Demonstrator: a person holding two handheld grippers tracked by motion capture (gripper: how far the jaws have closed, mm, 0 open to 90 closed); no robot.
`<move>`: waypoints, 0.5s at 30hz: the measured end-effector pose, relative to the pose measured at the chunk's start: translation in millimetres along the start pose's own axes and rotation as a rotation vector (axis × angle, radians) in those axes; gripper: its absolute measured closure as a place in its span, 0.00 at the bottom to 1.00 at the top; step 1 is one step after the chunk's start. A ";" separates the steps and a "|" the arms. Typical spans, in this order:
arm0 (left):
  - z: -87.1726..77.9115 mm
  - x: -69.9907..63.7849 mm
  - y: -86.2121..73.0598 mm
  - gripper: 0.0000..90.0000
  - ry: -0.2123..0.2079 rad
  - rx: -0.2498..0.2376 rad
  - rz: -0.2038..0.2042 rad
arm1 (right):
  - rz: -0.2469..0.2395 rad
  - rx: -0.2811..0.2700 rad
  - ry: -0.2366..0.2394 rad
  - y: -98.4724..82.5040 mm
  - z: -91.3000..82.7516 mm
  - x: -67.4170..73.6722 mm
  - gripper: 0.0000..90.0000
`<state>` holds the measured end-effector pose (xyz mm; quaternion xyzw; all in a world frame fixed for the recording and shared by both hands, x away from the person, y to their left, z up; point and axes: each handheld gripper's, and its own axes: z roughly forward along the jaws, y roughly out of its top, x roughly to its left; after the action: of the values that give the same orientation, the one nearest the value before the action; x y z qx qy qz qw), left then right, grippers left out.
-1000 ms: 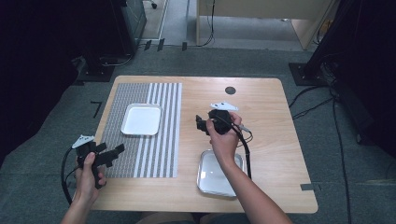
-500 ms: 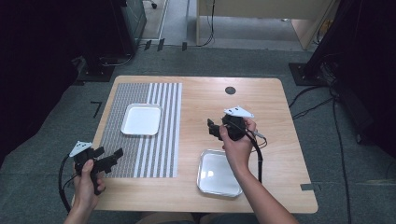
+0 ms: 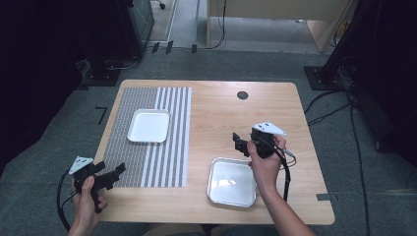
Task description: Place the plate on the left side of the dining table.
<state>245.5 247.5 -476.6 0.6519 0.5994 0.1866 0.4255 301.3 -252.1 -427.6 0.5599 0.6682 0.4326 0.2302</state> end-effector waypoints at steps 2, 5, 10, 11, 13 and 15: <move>-1.6 0.0 -1.6 0.15 0.003 -0.001 0.006 | 0.000 0.000 -0.005 -3.2 -4.2 -4.0 0.28; -4.6 0.6 -3.9 0.15 0.005 -0.003 0.011 | 0.003 0.002 -0.012 -8.8 -10.7 -10.5 0.28; -7.7 3.4 -7.6 0.15 0.006 -0.010 0.008 | 0.021 0.002 -0.021 -18.9 -21.7 -24.9 0.28; -8.5 4.2 -8.5 0.15 0.005 -0.011 0.009 | 0.030 0.001 -0.027 -21.1 -23.8 -28.5 0.28; -10.0 5.7 -9.9 0.15 0.011 -0.015 0.013 | 0.043 -0.003 -0.038 -25.9 -27.8 -36.2 0.28; -11.8 8.0 -10.7 0.15 0.013 -0.017 0.015 | 0.057 -0.003 -0.049 -31.0 -31.7 -43.9 0.28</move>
<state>231.6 258.1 -480.4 0.6516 0.5954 0.1991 0.4257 270.9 -303.9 -444.8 0.5887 0.6454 0.4264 0.2349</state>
